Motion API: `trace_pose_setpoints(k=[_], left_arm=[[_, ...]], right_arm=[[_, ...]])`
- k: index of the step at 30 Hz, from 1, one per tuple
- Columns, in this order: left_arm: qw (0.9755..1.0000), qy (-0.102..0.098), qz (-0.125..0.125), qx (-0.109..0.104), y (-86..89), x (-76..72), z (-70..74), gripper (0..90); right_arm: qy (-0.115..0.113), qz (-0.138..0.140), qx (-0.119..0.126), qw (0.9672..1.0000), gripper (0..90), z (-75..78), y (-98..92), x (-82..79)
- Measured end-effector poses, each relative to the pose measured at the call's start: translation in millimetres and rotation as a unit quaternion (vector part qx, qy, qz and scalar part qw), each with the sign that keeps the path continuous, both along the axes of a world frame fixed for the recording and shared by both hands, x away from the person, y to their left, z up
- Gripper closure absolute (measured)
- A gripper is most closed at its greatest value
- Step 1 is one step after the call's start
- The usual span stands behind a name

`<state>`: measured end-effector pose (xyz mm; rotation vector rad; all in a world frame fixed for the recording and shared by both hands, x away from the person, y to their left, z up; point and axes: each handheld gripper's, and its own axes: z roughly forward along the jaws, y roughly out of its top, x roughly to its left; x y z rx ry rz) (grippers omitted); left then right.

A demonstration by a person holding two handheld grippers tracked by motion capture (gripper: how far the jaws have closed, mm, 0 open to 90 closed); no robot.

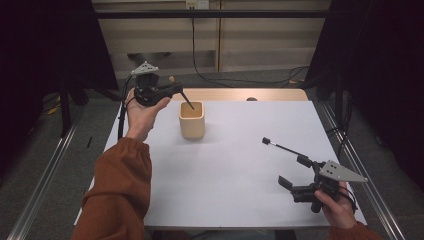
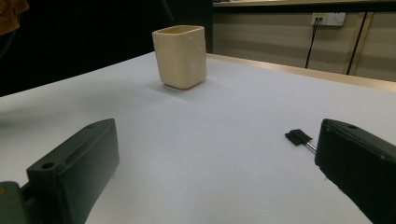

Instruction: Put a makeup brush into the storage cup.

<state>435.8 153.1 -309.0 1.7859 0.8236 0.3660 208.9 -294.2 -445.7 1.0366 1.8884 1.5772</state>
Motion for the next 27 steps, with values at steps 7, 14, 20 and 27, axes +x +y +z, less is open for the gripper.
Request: trace_pose_setpoints(k=[7, 14, 20, 27], left_arm=[[0.9999, 0.006, 0.007, 0.012, 0.0, 7.2, -10.4, 84.0], [0.9997, 0.016, 0.006, 0.016, -1.2, 9.2, -19.8, 84.0], [0.9995, 0.022, 0.003, 0.024, 0.3, 9.9, -27.0, 84.0], [0.9992, 0.029, 0.006, 0.026, 3.1, 10.6, -33.9, 84.0]], right_arm=[[0.0, 0.001, 0.0, 1.0, 0.0, -0.1, 0.4, -0.3], [0.0, 0.001, -0.001, 1.0, 0.0, -0.2, 0.5, -0.3], [-0.001, 0.001, -0.002, 1.0, 0.0, -0.1, 0.5, -0.5], [-0.001, 0.001, -0.003, 1.0, 0.0, -0.3, 0.9, -0.5]])
